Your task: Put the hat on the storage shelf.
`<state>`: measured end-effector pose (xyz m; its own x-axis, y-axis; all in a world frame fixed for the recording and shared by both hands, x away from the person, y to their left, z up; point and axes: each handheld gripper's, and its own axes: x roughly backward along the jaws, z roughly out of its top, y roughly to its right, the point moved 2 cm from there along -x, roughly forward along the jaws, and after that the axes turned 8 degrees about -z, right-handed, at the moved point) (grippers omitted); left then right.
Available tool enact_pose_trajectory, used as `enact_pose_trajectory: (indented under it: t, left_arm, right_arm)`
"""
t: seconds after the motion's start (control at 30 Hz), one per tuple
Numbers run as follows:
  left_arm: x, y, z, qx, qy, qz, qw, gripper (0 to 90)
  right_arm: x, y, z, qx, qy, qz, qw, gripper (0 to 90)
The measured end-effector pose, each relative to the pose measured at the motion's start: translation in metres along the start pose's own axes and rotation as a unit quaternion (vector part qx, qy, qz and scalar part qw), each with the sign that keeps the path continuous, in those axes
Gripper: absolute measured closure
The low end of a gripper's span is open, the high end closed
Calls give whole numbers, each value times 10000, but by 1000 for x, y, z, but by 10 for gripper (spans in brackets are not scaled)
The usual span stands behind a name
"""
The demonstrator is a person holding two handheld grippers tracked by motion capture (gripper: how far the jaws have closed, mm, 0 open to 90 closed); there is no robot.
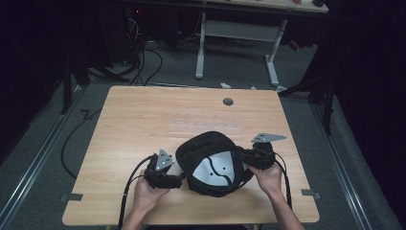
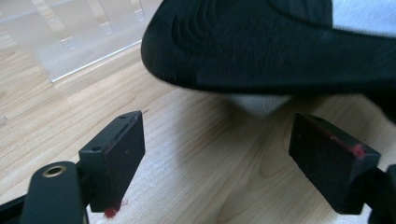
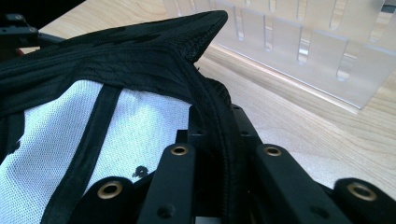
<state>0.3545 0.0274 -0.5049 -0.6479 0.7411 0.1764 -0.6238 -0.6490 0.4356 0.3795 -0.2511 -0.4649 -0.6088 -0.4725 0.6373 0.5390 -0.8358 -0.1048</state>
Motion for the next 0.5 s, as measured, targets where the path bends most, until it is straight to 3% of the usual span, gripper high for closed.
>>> enact_pose_trajectory:
  t: [0.2, 0.5]
  left_arm:
    - [4, 2, 4, -51, 71, -24, 10000, 195]
    - [5, 9, 7, -340, 67, -64, 9994, 220]
  right_arm:
    - [-5, -3, -2, 137, -225, -65, 9996, 827]
    - [-5, -5, -1, 139, -357, -49, 9993, 827]
